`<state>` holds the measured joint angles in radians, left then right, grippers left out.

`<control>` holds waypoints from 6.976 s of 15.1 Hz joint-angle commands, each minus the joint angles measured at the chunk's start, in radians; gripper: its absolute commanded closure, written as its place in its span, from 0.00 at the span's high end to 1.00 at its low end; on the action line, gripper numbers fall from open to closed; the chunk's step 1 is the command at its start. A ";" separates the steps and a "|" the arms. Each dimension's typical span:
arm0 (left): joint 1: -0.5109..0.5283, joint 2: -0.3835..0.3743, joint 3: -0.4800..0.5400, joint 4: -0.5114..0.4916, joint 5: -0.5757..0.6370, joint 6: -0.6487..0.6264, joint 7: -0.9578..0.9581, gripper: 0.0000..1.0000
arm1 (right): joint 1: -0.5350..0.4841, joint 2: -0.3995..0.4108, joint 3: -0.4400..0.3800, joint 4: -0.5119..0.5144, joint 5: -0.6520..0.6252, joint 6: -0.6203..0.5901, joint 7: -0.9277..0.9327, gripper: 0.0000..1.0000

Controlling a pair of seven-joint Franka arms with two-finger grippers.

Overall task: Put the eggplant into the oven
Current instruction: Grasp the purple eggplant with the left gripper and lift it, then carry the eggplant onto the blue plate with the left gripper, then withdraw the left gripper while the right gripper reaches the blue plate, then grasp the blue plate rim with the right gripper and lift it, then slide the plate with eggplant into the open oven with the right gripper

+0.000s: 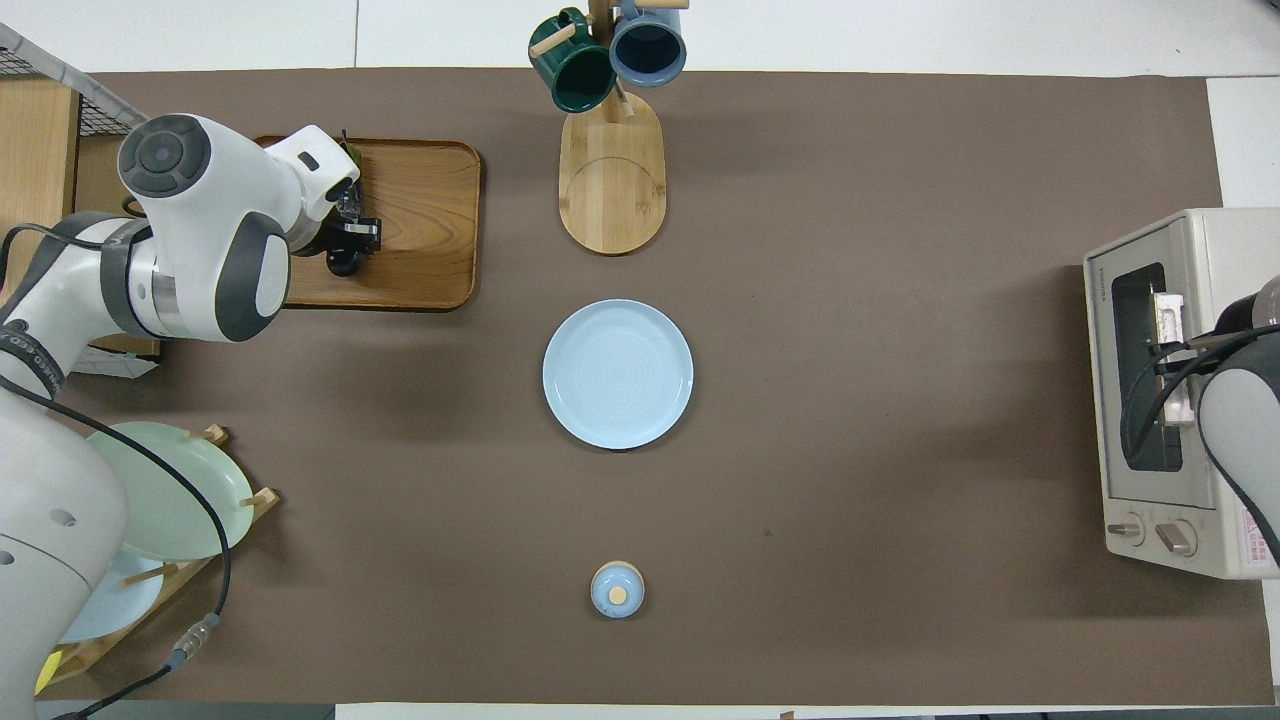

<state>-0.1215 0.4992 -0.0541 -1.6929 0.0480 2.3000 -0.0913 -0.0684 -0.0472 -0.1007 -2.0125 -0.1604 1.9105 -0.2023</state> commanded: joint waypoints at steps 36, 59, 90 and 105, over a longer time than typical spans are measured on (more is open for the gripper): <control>-0.405 -0.294 0.000 -0.211 -0.223 -0.121 -0.386 1.00 | 0.328 0.132 0.022 -0.223 0.145 0.417 0.486 0.21; 0.072 -0.574 0.005 -0.047 -0.057 -0.668 0.042 1.00 | 0.921 0.747 0.055 0.643 -0.008 0.218 1.178 0.54; 0.060 -0.531 0.003 0.025 -0.059 -0.720 0.041 1.00 | 0.391 0.167 0.050 0.081 -0.215 -0.120 0.634 0.00; 0.071 -0.531 0.004 0.024 -0.059 -0.714 0.033 1.00 | 0.113 0.121 0.052 -0.089 -0.237 0.104 0.302 0.00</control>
<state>-0.0578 -0.0249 -0.0452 -1.6644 -0.0279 1.5924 -0.0539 0.0854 0.1040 -0.0640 -2.0625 -0.3810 1.9802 0.1439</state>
